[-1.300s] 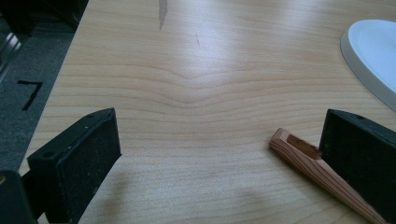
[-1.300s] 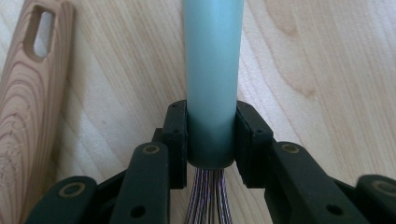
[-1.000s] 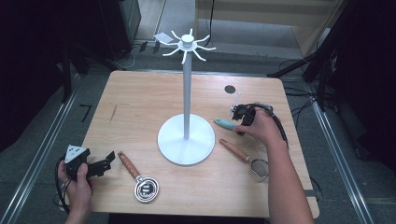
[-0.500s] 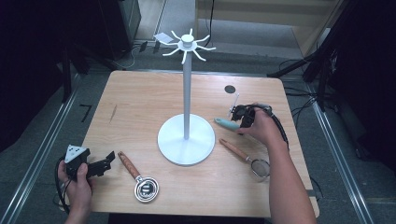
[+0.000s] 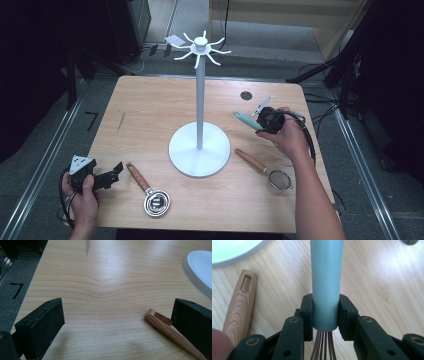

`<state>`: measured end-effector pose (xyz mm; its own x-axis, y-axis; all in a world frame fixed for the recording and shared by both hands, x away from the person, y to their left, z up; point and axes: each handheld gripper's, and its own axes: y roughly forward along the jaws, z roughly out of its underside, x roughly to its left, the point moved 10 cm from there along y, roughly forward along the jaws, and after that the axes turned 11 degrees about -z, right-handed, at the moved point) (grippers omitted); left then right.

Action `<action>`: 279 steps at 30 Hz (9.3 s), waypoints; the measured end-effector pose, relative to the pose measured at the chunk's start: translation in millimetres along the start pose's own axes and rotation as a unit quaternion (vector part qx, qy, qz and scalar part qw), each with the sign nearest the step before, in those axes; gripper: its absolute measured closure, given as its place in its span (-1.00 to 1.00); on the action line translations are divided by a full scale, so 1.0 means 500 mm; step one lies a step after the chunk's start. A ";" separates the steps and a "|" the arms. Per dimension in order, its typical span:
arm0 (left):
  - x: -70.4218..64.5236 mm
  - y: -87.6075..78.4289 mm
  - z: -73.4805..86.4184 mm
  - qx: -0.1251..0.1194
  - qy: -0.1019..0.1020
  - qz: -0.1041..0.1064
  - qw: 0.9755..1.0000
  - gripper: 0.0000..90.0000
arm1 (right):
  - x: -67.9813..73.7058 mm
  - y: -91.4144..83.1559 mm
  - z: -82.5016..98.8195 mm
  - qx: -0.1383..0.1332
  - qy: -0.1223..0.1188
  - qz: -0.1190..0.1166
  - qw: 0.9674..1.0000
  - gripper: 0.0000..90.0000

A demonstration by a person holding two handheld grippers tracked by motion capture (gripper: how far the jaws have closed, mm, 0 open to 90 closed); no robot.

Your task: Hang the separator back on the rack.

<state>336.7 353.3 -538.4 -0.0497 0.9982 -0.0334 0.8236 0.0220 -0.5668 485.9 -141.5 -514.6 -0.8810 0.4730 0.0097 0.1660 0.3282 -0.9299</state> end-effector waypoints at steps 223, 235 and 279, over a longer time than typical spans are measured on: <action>0.005 0.000 0.000 0.001 -0.006 -0.013 1.000 -1.00 | 0.266 -0.351 -0.255 -0.529 0.021 0.042 0.847 0.35; 0.005 0.000 0.000 0.000 -0.006 -0.014 1.000 -1.00 | 0.208 -0.301 -0.161 -0.501 0.057 0.055 0.862 0.10; 0.005 0.002 -0.001 0.002 -0.010 -0.011 1.000 -1.00 | 0.191 -0.055 0.081 -0.140 0.105 -0.057 0.983 0.10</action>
<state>337.7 356.0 -539.0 -0.0792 0.9962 -0.0365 0.8194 0.0442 -0.5715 379.4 -138.7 -502.9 -0.7948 0.5691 0.2109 0.2133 0.5872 -0.7808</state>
